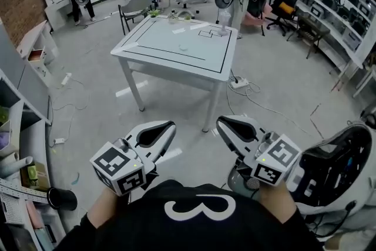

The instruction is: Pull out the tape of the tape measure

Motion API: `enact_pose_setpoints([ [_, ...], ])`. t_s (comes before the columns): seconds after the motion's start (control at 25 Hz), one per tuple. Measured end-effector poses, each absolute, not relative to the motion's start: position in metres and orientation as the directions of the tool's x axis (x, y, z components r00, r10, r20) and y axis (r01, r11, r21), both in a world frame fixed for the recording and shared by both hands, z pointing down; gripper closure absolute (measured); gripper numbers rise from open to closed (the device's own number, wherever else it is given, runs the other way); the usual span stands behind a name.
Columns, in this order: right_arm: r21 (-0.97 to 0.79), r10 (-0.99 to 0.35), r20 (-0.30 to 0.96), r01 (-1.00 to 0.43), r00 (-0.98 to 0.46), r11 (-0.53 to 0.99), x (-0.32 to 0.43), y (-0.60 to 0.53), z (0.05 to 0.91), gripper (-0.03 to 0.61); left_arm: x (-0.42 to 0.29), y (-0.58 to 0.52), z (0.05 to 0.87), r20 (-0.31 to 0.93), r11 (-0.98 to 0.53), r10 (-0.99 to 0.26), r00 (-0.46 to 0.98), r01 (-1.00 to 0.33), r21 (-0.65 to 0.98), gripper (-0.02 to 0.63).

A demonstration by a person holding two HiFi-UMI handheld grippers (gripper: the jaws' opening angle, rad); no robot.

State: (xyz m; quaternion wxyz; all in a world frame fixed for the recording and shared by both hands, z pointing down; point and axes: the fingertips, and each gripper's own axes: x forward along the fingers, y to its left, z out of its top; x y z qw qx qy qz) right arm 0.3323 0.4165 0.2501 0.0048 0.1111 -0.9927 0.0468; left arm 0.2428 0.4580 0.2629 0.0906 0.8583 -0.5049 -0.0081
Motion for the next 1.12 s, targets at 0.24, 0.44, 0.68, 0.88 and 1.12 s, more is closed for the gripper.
enact_pose_setpoints([
  [0.24,-0.104,-0.241,0.048,-0.245,-0.969,0.964,0.321,0.408,0.266,0.534,0.227,0.447,0.266,0.096,-0.448,-0.877,0.470,-0.874,0.187,0.584],
  [0.44,-0.102,-0.269,0.067,-0.275,-0.961,0.956,0.306,0.389,0.287,0.458,0.211,0.429,0.288,0.091,-0.483,-0.859,0.504,-0.856,0.187,0.505],
  [0.68,-0.090,-0.330,0.088,-0.337,-0.940,0.937,0.284,0.351,0.296,0.371,0.176,0.387,0.300,0.093,-0.484,-0.851,0.516,-0.841,0.242,0.444],
  [0.88,-0.101,-0.386,0.112,-0.397,-0.916,0.912,0.294,0.278,0.296,0.348,0.175,0.314,0.297,0.088,-0.495,-0.841,0.534,-0.825,0.272,0.420],
  [1.12,-0.126,-0.430,0.157,-0.450,-0.889,0.884,0.223,0.212,0.308,0.328,0.100,0.242,0.306,0.109,-0.528,-0.810,0.577,-0.796,0.296,0.408],
])
